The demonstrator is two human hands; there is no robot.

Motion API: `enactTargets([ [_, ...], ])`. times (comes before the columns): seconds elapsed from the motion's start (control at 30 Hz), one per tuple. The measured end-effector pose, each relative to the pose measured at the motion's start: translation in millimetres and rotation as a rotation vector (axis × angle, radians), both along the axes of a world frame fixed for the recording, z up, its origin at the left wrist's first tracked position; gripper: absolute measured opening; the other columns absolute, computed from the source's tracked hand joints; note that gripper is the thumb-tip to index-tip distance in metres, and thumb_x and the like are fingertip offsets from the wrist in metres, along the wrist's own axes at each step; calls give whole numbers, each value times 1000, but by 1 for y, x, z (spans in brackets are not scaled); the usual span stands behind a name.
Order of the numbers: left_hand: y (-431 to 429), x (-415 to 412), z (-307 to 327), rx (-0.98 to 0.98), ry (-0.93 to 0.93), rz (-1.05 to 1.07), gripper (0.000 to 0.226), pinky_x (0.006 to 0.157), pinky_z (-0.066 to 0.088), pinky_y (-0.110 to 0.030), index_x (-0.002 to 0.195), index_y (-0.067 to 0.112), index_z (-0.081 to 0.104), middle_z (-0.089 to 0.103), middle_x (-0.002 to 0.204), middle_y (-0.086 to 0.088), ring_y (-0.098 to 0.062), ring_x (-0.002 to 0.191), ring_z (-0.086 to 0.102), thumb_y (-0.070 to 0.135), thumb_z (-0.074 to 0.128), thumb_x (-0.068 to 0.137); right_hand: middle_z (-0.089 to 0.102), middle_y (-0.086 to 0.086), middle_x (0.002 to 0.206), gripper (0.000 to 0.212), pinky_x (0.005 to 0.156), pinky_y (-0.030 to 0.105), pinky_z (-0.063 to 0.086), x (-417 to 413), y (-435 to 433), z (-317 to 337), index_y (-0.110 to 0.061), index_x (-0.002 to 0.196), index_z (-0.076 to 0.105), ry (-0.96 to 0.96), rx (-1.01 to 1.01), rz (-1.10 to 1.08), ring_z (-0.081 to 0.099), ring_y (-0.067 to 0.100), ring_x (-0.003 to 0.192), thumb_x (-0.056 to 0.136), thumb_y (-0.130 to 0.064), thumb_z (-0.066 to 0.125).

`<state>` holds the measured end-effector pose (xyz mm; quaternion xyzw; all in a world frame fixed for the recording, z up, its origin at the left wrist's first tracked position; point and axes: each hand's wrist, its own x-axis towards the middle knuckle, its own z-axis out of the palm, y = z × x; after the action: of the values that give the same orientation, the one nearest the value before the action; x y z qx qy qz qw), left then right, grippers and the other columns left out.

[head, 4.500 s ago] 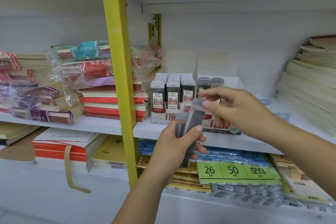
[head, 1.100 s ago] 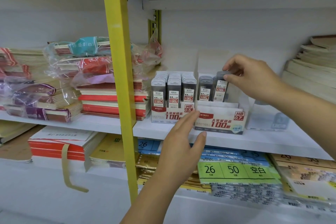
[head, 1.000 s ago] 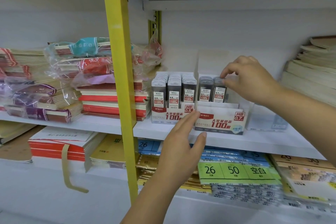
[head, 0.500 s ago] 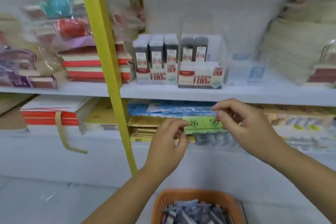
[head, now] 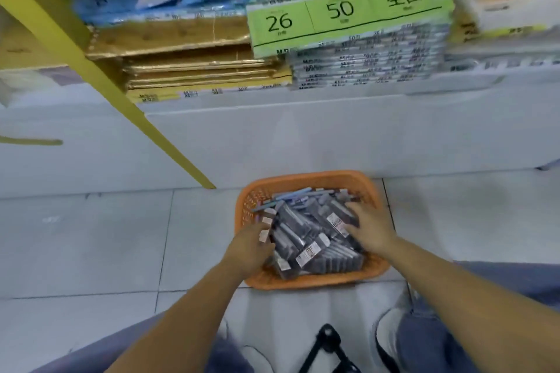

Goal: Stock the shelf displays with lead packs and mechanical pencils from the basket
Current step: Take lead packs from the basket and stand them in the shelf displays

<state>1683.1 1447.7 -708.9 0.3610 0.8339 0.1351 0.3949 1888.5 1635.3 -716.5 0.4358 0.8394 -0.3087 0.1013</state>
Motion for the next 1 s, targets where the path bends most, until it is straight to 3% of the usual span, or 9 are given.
enactTargets([
  [0.17, 6, 5, -36, -38, 49, 38, 66, 114, 30, -34, 149, 14, 42, 38, 155, -14, -27, 142, 36, 33, 69, 92, 46, 5, 146, 72, 107, 38, 32, 1, -4, -36, -23, 150, 28, -136, 82, -26, 39, 30, 133, 90, -45, 60],
  [0.37, 26, 16, -57, -60, 132, 192, 72, 118, 29, -44, 153, 22, 33, 40, 153, -10, -30, 140, 37, 37, 67, 92, 45, 15, 137, 66, 110, 40, 32, -6, -13, -55, -15, 140, 43, -96, -45, -156, 41, 31, 128, 84, -33, 73],
  [0.53, 42, 19, -65, -35, 108, 363, 70, 116, 33, -47, 148, 19, 40, 44, 143, -10, -31, 133, 43, 22, 74, 87, 51, 11, 136, 70, 106, 39, 37, -6, -2, -57, -16, 139, 44, -97, -102, -123, 47, 28, 125, 80, -34, 76],
  [0.6, 45, 19, -67, -34, 39, 426, 65, 110, 42, -49, 143, 19, 43, 51, 136, -9, -29, 124, 53, 19, 76, 86, 51, 11, 137, 73, 106, 38, 39, -6, 2, -55, -15, 141, 42, -93, -134, -105, 47, 27, 125, 80, -34, 77],
  [0.67, 46, 18, -68, -23, -32, 475, 59, 92, 54, -41, 137, 19, 47, 63, 124, -7, -19, 100, 64, 16, 76, 86, 52, 10, 136, 72, 103, 37, 40, -5, 3, -55, -15, 141, 42, -80, -157, -94, 49, 27, 123, 80, -32, 77],
  [0.73, 44, 17, -69, -5, -75, 507, 54, 67, 51, -25, 133, 20, 49, 68, 117, -3, -4, 78, 60, 12, 74, 86, 56, 8, 131, 68, 98, 36, 44, -6, 2, -54, -15, 138, 44, -57, -191, -103, 54, 25, 116, 80, -28, 77],
  [0.8, 43, 18, -67, 3, -55, 498, 54, 62, 44, -18, 135, 22, 48, 63, 122, -3, -2, 75, 56, 11, 72, 87, 63, 6, 121, 57, 88, 34, 49, -7, 0, -54, -14, 132, 48, -19, -242, -121, 61, 22, 103, 82, -24, 75],
  [0.9, 43, 22, -61, 11, 16, 444, 61, 81, 51, -26, 143, 28, 45, 45, 133, -3, -13, 93, 56, 18, 72, 89, 66, 3, 114, 48, 78, 29, 44, -6, -4, -54, -16, 129, 51, 47, -296, -167, 61, 18, 95, 86, -21, 72],
  [1.0, 40, 26, -60, -20, 48, 426, 54, 103, 48, -41, 139, 28, 51, 39, 137, -4, -25, 120, 52, 31, 72, 90, 66, 1, 117, 43, 88, 35, 49, -4, -5, -51, -19, 129, 52, 115, -362, -248, 61, 17, 99, 89, -21, 67],
])
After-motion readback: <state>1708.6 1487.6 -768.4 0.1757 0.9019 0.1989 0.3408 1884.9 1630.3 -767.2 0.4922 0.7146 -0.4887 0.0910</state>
